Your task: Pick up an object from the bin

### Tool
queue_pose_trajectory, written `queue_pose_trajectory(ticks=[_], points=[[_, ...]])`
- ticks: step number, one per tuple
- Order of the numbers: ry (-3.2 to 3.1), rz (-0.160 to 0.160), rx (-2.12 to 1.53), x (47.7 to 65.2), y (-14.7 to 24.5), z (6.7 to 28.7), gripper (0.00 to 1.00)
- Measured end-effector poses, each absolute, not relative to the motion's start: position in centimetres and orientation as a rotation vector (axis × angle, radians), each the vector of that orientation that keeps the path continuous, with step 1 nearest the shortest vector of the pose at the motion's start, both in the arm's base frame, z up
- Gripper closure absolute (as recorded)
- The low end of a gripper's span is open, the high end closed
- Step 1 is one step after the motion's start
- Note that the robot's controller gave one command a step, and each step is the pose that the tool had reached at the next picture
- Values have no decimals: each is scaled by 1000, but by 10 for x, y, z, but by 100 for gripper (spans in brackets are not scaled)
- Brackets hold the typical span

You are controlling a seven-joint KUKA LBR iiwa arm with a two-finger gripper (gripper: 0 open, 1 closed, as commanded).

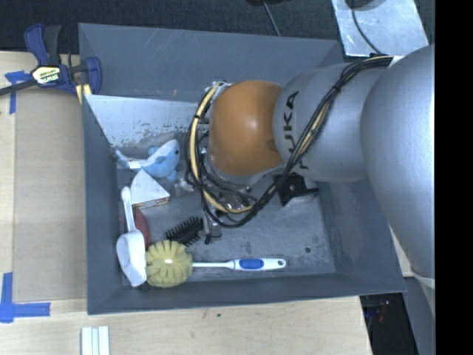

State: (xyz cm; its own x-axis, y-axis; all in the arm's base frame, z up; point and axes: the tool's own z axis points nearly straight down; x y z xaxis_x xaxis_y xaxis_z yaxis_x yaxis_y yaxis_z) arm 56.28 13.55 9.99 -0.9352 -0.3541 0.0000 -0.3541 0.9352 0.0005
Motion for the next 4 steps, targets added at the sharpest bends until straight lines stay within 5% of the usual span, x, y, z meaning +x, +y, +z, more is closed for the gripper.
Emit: queue_pose_trajectory(ticks=[1, 2, 4], points=[[-3058, 1, 759, 561, 148, 70, 0], [-3045, -2, 809, 571, 145, 71, 100], [-3045, -2, 806, 571, 145, 78, 100]])
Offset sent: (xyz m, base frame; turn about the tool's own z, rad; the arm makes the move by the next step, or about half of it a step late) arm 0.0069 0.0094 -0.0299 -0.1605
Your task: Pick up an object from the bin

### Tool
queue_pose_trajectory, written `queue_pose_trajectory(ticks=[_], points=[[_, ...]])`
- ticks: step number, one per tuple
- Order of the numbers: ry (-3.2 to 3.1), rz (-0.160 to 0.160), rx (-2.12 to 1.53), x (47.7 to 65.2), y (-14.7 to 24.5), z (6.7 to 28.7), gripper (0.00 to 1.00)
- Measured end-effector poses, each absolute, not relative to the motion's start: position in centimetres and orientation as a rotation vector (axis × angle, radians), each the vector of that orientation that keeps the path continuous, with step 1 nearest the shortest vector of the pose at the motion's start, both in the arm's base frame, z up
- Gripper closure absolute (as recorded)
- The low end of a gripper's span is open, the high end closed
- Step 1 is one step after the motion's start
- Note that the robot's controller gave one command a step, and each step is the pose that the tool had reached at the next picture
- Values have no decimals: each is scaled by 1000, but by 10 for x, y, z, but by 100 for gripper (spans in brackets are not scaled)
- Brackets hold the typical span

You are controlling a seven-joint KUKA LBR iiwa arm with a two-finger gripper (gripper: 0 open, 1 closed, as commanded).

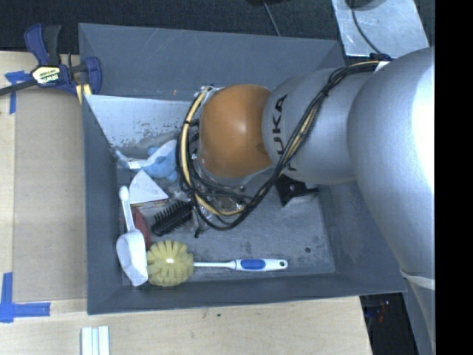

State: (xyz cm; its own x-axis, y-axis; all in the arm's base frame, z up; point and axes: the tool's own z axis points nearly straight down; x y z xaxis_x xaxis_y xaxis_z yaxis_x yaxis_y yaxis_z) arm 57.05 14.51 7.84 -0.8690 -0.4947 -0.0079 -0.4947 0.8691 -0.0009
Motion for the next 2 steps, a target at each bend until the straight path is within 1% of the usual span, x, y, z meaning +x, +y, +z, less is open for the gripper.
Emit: queue_pose_trajectory(ticks=[2], points=[[3032, 2, -794, 570, 145, 134, 100]])
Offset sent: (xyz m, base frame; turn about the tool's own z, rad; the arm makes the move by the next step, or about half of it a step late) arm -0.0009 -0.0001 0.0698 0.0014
